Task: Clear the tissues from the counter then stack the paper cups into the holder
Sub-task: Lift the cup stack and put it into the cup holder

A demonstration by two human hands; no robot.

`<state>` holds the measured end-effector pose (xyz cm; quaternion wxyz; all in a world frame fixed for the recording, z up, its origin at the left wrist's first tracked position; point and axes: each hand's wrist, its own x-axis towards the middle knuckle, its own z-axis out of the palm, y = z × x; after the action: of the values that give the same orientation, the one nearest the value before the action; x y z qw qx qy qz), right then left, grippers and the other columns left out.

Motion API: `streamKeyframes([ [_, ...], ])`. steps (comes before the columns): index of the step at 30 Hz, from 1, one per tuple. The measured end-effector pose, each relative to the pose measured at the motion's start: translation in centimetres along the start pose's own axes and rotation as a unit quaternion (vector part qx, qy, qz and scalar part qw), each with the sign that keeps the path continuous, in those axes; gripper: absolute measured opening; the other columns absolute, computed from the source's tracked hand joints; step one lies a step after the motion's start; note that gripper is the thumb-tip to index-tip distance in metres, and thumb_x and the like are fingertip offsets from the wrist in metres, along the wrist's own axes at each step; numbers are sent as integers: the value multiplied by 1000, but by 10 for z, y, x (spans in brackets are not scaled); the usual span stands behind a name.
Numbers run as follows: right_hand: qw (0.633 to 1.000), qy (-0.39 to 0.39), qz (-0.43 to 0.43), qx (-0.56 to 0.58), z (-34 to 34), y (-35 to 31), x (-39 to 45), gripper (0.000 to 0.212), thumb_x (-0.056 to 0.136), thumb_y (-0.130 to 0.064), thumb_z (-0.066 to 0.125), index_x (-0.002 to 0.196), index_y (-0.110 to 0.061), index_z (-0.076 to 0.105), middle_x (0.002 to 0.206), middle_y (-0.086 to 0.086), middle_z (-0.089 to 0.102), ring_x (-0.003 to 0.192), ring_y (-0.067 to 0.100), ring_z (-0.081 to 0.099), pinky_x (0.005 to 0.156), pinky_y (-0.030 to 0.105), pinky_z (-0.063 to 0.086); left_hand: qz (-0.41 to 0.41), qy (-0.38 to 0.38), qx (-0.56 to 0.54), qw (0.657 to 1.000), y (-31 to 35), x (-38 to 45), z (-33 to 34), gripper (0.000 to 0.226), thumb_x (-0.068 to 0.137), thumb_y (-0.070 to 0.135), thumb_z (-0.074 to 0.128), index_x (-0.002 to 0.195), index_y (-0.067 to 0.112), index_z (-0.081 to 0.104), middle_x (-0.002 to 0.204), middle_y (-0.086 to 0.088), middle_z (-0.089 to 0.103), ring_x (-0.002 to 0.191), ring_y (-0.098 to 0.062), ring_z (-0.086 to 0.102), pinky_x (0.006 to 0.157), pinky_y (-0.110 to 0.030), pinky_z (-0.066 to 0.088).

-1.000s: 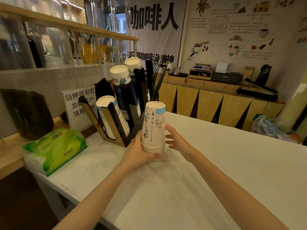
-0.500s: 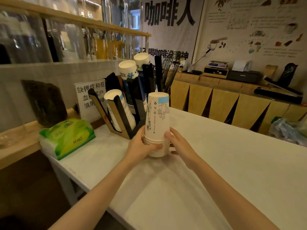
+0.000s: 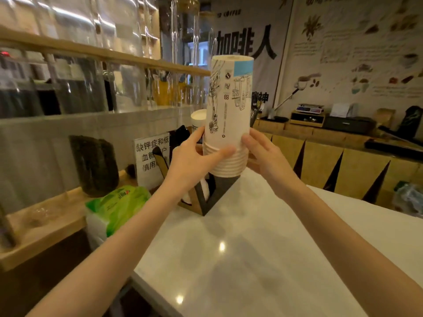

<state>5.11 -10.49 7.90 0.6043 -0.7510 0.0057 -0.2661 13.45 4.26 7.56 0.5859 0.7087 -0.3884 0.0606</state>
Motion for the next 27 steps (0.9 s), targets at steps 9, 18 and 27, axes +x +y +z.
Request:
streamKeyframes([
  [9, 1000, 3, -18, 2, 58, -15, 62, 9, 88, -38, 52, 97, -40, 51, 91, -23, 62, 68, -14, 63, 47, 5, 46, 12, -18, 33, 999, -24, 60, -69, 79, 55, 63, 67, 126, 38, 42, 107, 5, 65, 88, -8, 62, 74, -35, 56],
  [18, 996, 14, -40, -81, 97, -8, 81, 51, 89, -40, 50, 134, -21, 36, 126, 6, 58, 111, 20, 58, 97, 45, 47, 15, -84, 24, 996, -63, 91, -106, 92, 48, 60, 70, 129, 32, 36, 114, 3, 62, 93, -9, 62, 79, -31, 53],
  [27, 989, 8, -40, -145, 101, 10, 69, 49, 88, -43, 49, 133, -28, 35, 115, -13, 57, 106, 3, 55, 86, 22, 48, 29, -132, -7, 991, -85, 82, -104, 70, 42, 62, 72, 104, 56, 39, 102, 23, 59, 86, 1, 63, 63, -13, 49],
])
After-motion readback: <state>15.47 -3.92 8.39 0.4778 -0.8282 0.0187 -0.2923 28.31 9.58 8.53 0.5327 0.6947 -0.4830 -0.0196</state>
